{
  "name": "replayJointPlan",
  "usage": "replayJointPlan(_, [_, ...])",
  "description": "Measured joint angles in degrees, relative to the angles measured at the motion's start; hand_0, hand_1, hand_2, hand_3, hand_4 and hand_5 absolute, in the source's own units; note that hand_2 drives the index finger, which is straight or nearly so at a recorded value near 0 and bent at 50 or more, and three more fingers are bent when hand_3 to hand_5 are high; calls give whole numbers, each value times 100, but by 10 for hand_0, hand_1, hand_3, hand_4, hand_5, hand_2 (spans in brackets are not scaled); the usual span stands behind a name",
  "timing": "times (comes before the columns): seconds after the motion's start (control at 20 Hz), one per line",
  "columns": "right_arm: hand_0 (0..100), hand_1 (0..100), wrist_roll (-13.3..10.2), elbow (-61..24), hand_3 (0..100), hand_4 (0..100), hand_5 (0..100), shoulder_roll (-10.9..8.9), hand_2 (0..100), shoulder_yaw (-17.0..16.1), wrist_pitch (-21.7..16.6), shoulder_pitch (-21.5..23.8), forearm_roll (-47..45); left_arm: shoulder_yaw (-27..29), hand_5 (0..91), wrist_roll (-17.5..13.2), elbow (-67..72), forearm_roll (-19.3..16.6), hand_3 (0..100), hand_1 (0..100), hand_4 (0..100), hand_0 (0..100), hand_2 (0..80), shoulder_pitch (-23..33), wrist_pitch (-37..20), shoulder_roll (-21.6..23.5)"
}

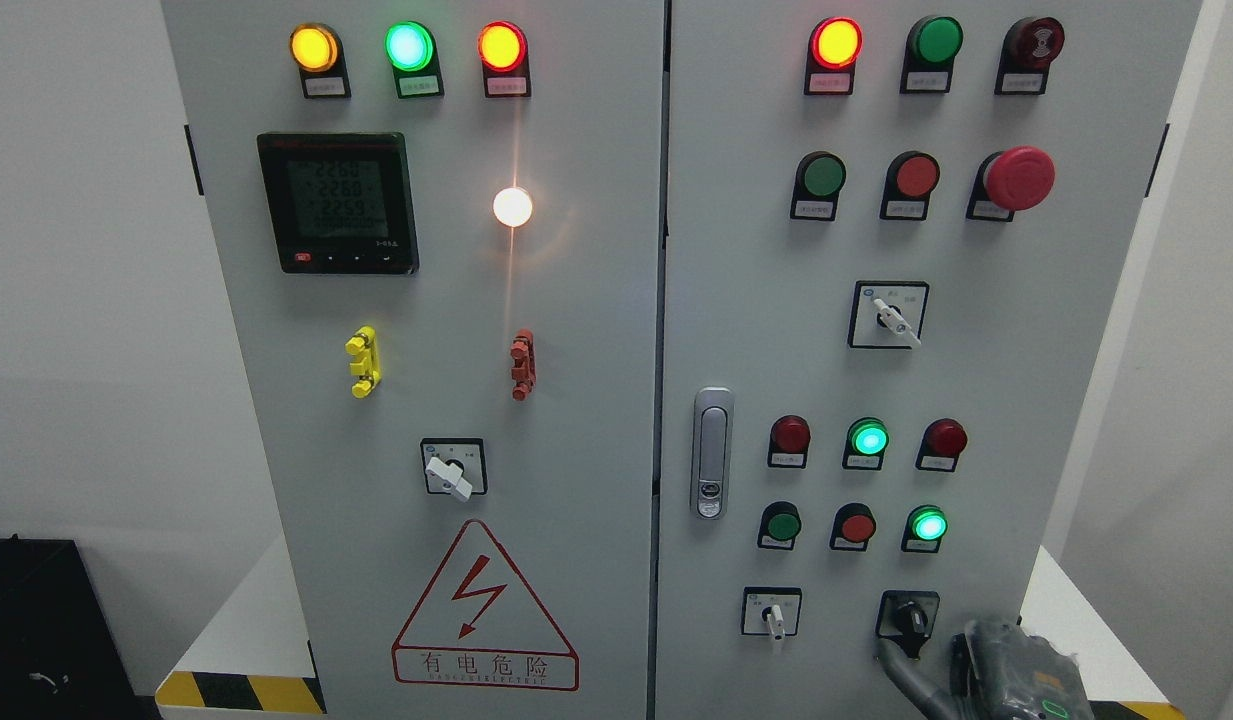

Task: Flip black knob to close circuit
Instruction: 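Grip the black knob with the right hand and twist it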

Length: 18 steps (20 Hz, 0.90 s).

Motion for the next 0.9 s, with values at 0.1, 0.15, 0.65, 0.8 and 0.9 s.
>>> replayJointPlan(0.1, [0, 0, 0, 25, 1000, 944, 948, -5, 873, -35, -17, -10, 12, 0, 0, 0, 0, 0, 0, 556, 0, 120, 0, 0, 0, 0])
replayJointPlan(0.15, [0, 0, 0, 36, 1000, 944, 948, -7, 873, -54, -29, -17, 16, 0, 0, 0, 0, 0, 0, 556, 0, 120, 0, 0, 0, 0])
replayJointPlan(0.65, [0, 0, 0, 105, 1000, 941, 947, -22, 868, -210, -68, -81, 29, 0, 0, 0, 0, 0, 0, 556, 0, 120, 0, 0, 0, 0])
replayJointPlan(0.8, [0, 0, -3, 114, 1000, 940, 947, -23, 867, -265, -70, -90, 27, 0, 0, 0, 0, 0, 0, 556, 0, 120, 0, 0, 0, 0])
replayJointPlan(0.9, [0, 0, -4, 119, 1000, 939, 947, -24, 866, -300, -80, -94, 25, 0, 0, 0, 0, 0, 0, 556, 0, 120, 0, 0, 0, 0])
